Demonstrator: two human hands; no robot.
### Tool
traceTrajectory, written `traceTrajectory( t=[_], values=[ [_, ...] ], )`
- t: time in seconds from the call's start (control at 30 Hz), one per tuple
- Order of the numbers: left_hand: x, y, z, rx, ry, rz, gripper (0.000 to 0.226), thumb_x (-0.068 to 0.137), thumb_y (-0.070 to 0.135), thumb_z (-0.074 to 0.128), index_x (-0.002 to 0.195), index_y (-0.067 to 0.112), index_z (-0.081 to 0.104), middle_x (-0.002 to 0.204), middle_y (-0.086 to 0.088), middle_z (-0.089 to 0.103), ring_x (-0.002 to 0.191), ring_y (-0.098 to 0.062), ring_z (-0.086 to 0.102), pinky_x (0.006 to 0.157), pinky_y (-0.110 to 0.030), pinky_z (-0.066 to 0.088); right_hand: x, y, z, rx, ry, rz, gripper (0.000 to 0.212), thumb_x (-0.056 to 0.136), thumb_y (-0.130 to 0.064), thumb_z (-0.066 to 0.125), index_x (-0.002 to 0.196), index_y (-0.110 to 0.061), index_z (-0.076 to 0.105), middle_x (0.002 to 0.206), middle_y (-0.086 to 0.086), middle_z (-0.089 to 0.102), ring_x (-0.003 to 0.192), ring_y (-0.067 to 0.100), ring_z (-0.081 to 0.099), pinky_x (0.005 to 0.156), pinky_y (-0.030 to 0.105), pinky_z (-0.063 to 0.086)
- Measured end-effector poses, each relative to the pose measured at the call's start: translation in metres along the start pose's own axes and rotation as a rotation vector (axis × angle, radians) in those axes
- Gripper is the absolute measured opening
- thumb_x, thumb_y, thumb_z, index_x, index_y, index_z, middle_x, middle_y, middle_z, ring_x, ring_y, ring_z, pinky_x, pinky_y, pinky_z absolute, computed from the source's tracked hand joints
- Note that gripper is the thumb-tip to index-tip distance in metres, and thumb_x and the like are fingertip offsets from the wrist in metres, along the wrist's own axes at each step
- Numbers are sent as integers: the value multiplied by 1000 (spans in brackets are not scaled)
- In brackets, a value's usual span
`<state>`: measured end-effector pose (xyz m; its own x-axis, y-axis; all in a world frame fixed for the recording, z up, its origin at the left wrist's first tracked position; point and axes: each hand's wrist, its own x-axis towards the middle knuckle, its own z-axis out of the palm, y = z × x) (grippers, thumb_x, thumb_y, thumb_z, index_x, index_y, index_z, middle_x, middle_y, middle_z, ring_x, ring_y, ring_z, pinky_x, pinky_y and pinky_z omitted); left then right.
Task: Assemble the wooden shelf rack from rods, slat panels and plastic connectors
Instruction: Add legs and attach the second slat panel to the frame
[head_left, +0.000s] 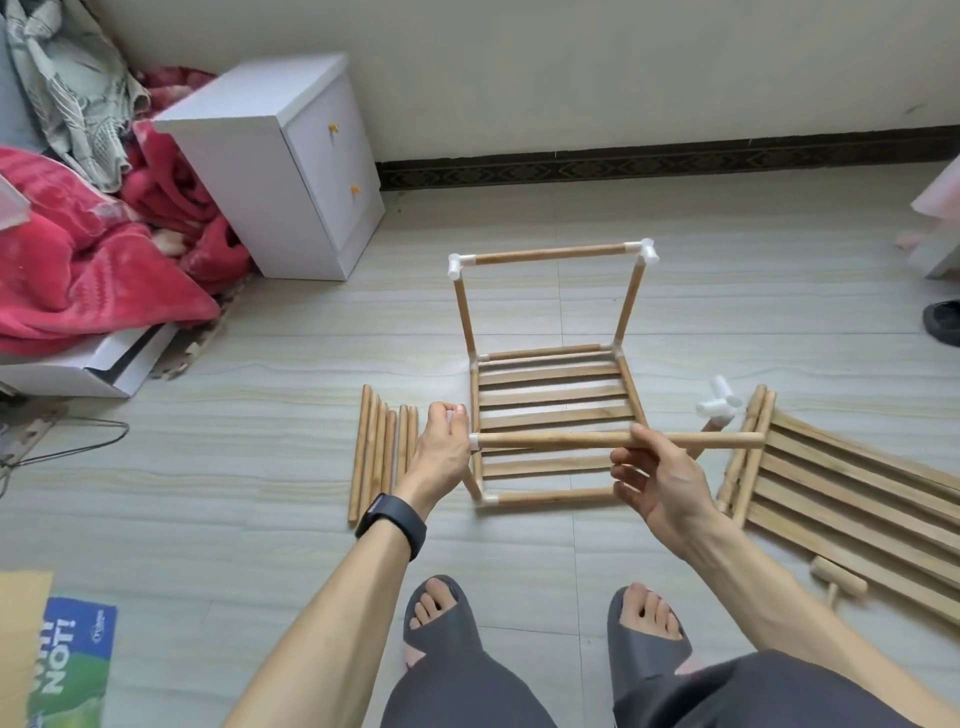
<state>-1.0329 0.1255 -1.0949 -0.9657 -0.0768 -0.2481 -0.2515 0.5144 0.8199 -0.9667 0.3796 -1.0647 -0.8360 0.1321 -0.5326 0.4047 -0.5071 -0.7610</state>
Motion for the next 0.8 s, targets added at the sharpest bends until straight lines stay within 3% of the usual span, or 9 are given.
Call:
traceTrajectory(
  t=[0.1,0.3,0.4,0.47,0.6,0.7,0.8],
  values=[
    [-2,-3,-2,-5,-3,-1,31,108,46,26,102,21,43,95,-1,52,91,-18,61,64,-27,38,1,-1,1,-11,-37,-7,30,98,-27,61,69,-19,68,67,3,67,56,15,61,52,27,49],
    [1,3,1,-38,54,-12,30,109,42,26,108,16,42,92,4,49,89,-16,58,62,-25,36,4,2,4,-42,-79,-61,31,99,-28,60,70,-22,69,68,1,65,59,14,60,54,26,49],
    [3,5,3,-42,75,-14,30,109,43,27,109,17,43,90,2,51,89,-22,61,73,-38,50,3,5,7,-46,-123,-54,36,100,-28,59,66,-24,72,68,0,65,59,12,60,54,24,49],
    [3,3,4,-39,80,-11,31,108,44,28,106,17,43,88,2,51,93,-29,63,81,-45,50,4,11,10,-33,-108,-23,31,100,-28,59,72,-23,69,69,0,65,60,13,60,55,24,48],
    [-4,-8,2,-14,68,46,26,109,42,28,94,25,40,82,4,48,71,-8,66,55,-21,45,12,18,23,-55,-85,1,24,100,-28,60,79,-18,63,68,0,63,60,13,58,58,26,49],
    [-9,-13,2,-16,51,38,26,109,43,26,98,23,38,82,3,47,76,-13,61,61,-27,42,13,20,29,-25,-83,21,23,100,-26,61,79,-16,63,66,1,62,58,13,58,56,27,54],
    [-9,-12,0,18,34,38,26,109,43,25,101,22,38,85,2,48,74,-9,51,60,-22,35,11,18,27,-51,-79,49,23,100,-29,62,82,-16,65,70,2,65,58,14,59,58,29,55]
  ],
)
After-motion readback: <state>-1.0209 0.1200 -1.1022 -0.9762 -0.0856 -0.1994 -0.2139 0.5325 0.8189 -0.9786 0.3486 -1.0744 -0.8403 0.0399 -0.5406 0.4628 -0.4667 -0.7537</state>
